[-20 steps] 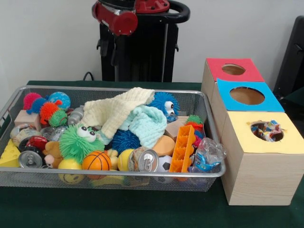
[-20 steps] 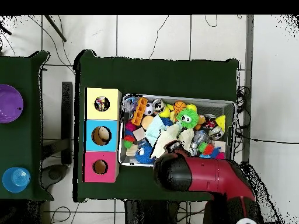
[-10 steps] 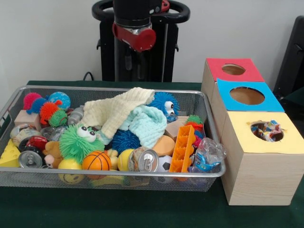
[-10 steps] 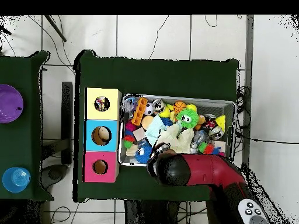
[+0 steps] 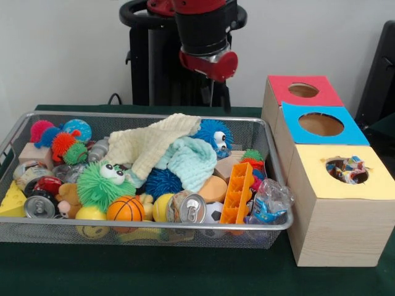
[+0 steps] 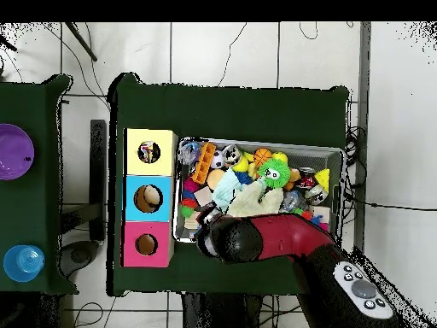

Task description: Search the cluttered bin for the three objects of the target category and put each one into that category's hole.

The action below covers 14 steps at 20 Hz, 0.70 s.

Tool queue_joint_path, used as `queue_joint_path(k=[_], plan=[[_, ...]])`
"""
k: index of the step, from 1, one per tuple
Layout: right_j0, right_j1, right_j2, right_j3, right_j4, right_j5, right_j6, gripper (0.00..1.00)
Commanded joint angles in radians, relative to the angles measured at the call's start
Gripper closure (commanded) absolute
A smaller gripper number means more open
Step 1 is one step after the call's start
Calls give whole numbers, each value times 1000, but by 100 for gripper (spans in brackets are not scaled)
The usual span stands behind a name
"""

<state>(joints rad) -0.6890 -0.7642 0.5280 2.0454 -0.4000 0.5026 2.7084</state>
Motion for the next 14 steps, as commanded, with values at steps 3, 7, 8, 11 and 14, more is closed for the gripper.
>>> queue_joint_path(k=[3,7,8,11,14], plan=[[-56,156,208,16,-75,-85,-243,0],[-57,174,216,-8,-98,-74,-231,0],[-57,177,218,-12,-102,-69,-228,0],[-61,204,232,-36,-121,-61,-233,0],[-67,240,236,-69,-147,-50,-248,0]])
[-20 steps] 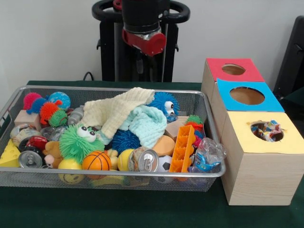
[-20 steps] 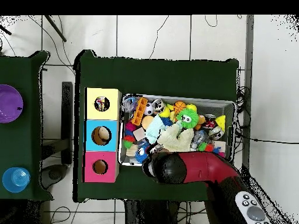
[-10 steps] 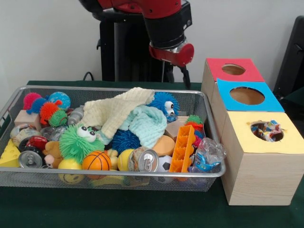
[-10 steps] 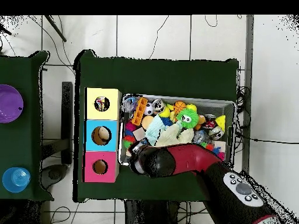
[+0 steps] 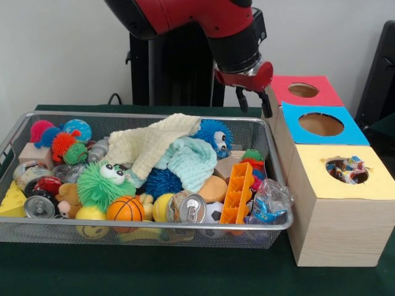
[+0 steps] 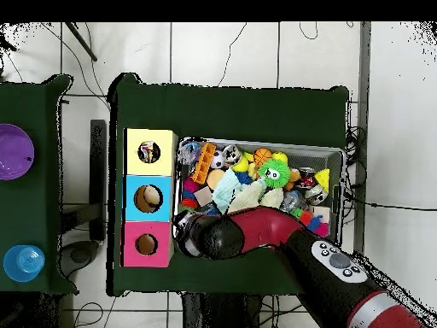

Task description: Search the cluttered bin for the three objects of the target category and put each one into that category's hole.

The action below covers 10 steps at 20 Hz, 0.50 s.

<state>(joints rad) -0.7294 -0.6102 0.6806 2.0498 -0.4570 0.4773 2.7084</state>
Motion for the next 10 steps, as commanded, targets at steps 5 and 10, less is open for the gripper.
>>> queue_joint_path(k=[5,10], plan=[[-32,105,81,-99,-122,-19,-244,0],[-40,62,90,-55,-130,-14,-203,0]])
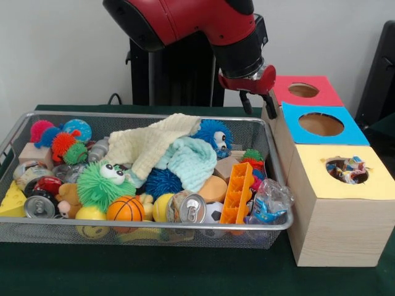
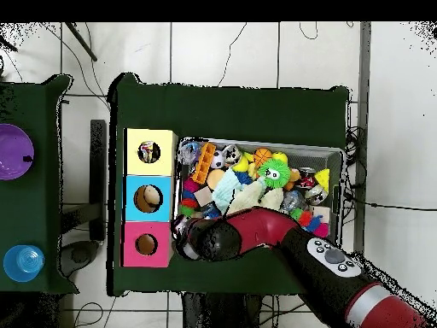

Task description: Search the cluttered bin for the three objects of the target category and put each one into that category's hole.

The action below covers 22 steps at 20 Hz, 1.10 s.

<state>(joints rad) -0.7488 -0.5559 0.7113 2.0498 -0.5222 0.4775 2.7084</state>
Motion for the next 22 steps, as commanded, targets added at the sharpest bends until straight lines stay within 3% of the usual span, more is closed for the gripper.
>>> queue_joint_path(k=[1,22], plan=[[-21,3,60,-51,-68,-15,-198,0],[-3,-28,46,-59,-72,4,-171,0]])
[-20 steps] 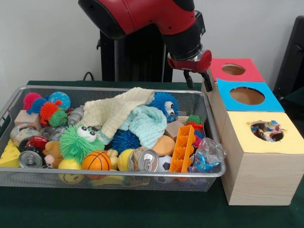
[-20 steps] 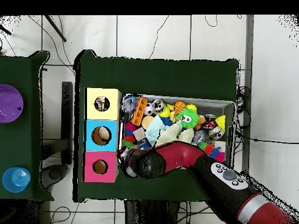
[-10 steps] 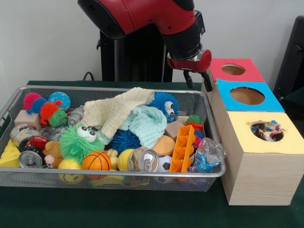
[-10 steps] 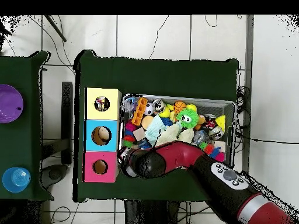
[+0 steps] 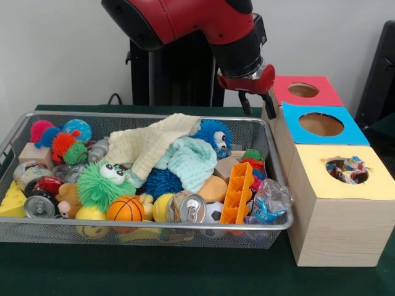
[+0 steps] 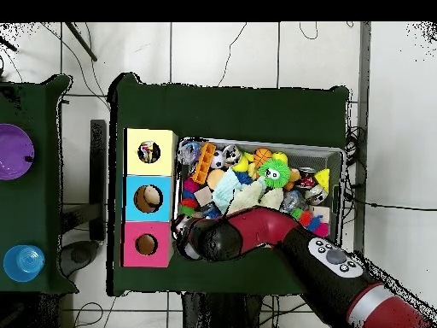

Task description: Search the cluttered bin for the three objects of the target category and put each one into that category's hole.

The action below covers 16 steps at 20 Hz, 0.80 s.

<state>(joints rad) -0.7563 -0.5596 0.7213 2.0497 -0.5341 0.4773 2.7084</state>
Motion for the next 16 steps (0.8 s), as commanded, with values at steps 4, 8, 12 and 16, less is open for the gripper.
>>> queue_joint_path(k=[4,8,12,16], plan=[[-3,-164,-14,-28,-68,57,-159,0],[-9,-169,-9,-43,-78,60,-185,0],[-14,-160,1,-60,-80,63,-206,0],[-16,-158,6,-64,-81,55,-211,0]])
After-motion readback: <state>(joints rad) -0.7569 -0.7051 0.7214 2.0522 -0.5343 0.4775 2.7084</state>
